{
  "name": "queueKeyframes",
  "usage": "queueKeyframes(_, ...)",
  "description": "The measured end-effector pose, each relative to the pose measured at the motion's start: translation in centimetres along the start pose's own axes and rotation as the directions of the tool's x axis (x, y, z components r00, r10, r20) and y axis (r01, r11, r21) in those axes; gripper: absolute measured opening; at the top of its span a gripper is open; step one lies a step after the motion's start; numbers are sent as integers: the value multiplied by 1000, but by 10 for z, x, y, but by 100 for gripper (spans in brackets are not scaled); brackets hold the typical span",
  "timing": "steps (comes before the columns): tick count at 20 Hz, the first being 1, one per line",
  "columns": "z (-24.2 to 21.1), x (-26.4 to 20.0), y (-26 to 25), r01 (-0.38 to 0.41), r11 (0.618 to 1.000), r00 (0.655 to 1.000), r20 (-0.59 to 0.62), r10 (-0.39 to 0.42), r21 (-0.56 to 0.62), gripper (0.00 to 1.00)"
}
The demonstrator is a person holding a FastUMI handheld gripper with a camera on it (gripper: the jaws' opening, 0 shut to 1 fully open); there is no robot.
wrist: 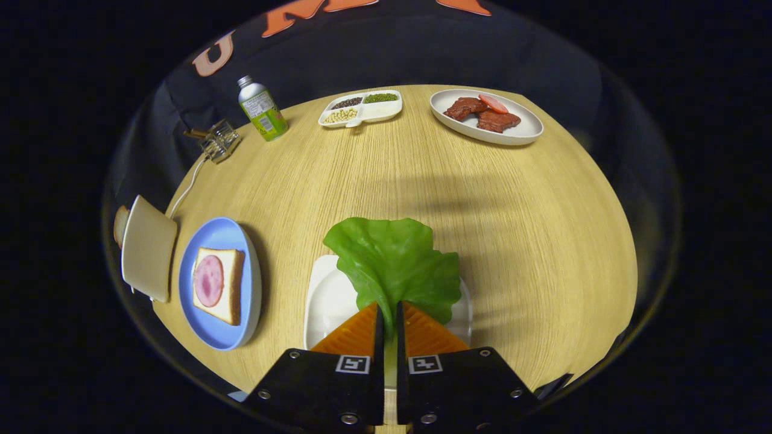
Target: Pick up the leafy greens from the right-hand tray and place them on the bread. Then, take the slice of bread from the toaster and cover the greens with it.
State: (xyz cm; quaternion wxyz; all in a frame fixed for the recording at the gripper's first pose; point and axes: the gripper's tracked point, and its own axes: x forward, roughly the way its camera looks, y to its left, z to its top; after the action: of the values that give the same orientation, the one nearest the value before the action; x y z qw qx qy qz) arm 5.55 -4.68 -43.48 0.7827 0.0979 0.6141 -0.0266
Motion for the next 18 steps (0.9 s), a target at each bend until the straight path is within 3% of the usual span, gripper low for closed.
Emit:
queueKeyframes(8,20,-40,34,-86,996,991,102,89,-27,7)
queueKeyframes(18,30,-73,112,-169,972,968,159,194,-161,7)
